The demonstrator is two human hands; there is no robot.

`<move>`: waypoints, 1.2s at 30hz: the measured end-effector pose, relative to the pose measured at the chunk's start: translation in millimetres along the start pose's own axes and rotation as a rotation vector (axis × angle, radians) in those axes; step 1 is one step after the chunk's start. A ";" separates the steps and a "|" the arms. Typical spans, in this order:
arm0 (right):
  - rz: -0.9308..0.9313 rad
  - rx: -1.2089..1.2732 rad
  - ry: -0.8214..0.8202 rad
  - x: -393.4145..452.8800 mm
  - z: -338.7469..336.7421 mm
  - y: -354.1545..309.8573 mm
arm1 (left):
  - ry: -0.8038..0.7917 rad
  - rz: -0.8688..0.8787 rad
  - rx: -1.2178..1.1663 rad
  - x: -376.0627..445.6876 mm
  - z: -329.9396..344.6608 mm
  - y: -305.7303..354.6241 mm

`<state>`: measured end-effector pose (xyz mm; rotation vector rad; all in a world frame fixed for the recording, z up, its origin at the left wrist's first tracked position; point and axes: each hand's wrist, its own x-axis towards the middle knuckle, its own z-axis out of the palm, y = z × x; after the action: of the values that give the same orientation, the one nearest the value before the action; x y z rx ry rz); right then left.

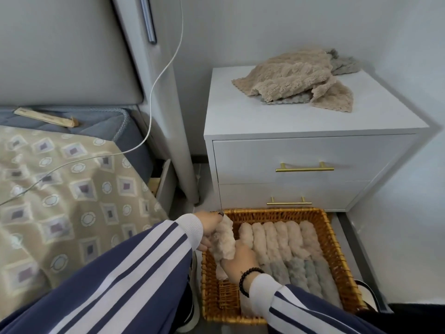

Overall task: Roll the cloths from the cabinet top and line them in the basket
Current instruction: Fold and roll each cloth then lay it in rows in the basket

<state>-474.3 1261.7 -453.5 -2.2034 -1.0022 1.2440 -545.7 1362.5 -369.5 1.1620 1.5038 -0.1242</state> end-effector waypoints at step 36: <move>0.164 -0.186 -0.065 125.5 37.7 69.5 | -0.172 -0.126 -0.330 209.2 98.3 -49.8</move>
<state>-437.1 1311.5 -588.2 -2.4443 -1.0166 1.3492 -477.6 1395.1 -593.6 0.7736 1.3826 -0.0564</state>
